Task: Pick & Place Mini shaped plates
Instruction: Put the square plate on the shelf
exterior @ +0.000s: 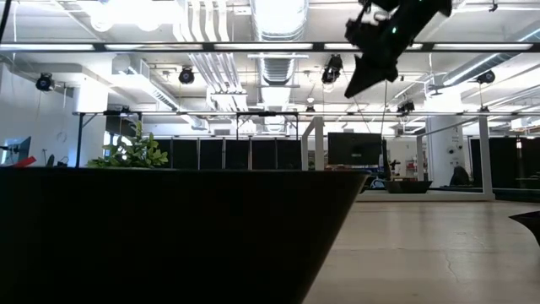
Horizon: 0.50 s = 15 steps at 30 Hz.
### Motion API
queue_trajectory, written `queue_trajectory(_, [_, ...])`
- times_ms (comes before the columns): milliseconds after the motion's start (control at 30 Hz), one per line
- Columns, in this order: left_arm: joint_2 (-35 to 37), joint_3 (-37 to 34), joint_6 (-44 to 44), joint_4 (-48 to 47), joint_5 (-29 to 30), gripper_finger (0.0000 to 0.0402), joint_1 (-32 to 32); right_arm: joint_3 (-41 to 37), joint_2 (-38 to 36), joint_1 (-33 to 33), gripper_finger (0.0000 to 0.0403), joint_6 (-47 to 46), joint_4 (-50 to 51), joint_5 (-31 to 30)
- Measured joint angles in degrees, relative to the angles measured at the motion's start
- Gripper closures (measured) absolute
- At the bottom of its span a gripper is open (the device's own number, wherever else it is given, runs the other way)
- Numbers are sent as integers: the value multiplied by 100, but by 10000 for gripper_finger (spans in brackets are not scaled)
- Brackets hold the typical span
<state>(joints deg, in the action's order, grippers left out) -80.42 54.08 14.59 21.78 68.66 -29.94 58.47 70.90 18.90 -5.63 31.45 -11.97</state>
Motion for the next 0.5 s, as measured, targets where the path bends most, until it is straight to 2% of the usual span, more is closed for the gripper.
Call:
queue_trajectory(300, [0, 0, -13, -106, -3, 289, -480, -128, 125, -1764, 394, -480, 9, 2])
queue_trajectory(500, [0, 0, -362, -540, -7, 289, -763, -128, 497, -2560, 394, -791, -56, 3])
